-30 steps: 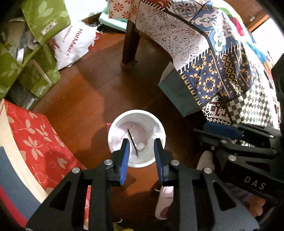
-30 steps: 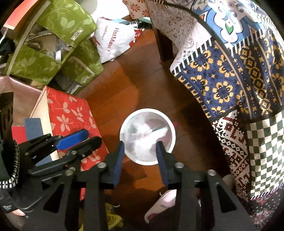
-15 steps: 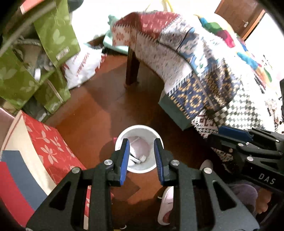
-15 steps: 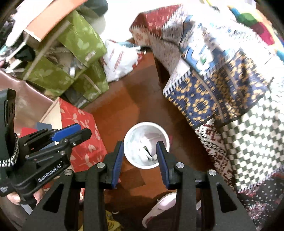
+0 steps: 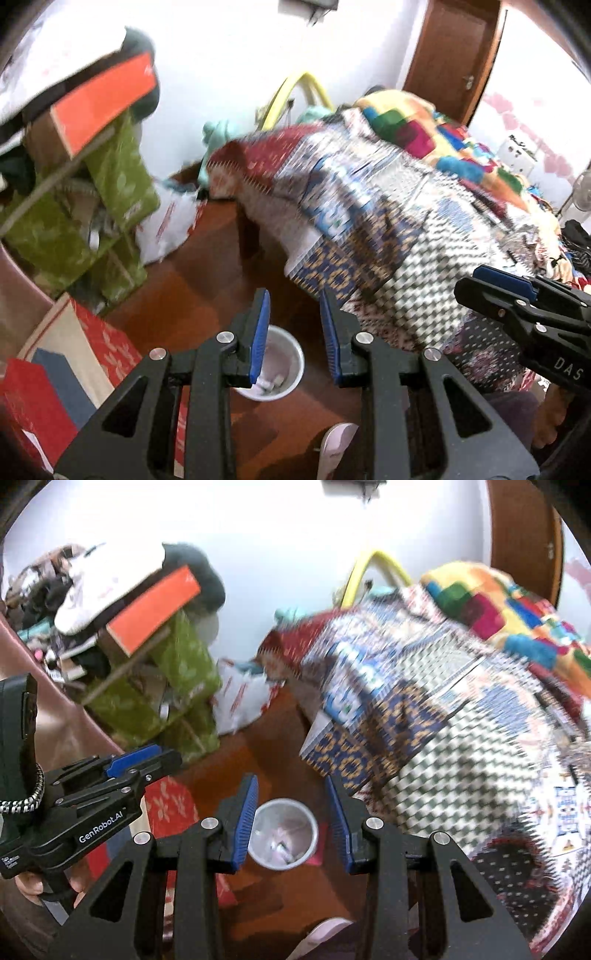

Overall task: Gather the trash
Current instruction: 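Move both open grippers back toward the items on the quilt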

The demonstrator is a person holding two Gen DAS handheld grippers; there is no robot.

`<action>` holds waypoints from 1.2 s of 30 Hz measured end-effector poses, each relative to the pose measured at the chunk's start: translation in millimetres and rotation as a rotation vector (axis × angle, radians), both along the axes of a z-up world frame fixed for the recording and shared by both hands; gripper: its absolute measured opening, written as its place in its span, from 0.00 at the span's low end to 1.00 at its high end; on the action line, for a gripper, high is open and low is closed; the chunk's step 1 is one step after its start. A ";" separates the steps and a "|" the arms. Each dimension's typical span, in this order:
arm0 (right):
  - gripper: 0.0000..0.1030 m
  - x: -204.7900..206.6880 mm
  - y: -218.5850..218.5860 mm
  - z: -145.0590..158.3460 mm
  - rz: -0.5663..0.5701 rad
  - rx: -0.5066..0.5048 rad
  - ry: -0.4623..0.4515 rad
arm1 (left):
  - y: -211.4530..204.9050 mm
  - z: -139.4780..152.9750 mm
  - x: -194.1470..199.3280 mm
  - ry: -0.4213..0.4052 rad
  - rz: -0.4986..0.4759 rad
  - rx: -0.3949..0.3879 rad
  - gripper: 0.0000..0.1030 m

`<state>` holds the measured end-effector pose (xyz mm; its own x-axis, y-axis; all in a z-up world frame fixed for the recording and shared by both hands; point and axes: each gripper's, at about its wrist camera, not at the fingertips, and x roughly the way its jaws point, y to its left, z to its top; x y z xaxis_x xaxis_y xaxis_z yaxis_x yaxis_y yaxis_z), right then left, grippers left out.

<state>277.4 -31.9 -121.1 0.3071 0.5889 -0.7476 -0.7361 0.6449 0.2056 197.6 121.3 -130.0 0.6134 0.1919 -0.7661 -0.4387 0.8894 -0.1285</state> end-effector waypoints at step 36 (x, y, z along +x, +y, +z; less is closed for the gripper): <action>0.42 139.1 -296.6 31.2 -0.584 -0.003 -0.152 | -257.5 21.6 239.2 -0.045 -0.503 0.003 0.44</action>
